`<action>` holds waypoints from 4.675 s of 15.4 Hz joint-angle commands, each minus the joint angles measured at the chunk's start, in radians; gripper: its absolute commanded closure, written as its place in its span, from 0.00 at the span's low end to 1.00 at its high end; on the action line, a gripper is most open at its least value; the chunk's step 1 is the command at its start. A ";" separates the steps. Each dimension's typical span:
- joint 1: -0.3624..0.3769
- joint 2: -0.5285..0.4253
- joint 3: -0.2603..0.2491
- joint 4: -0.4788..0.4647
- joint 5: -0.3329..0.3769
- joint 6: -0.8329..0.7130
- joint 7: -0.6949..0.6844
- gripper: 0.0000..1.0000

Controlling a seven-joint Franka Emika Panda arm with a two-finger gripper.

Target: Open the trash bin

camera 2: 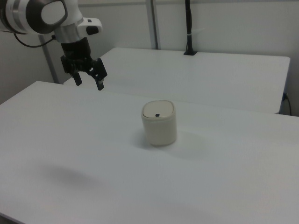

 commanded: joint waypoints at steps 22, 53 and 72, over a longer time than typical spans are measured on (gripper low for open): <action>-0.123 0.322 -0.068 0.004 -0.009 0.672 0.102 1.00; -0.065 0.077 -0.068 0.031 0.040 0.230 0.204 0.37; 0.054 0.010 -0.071 0.024 0.027 -0.033 0.050 0.00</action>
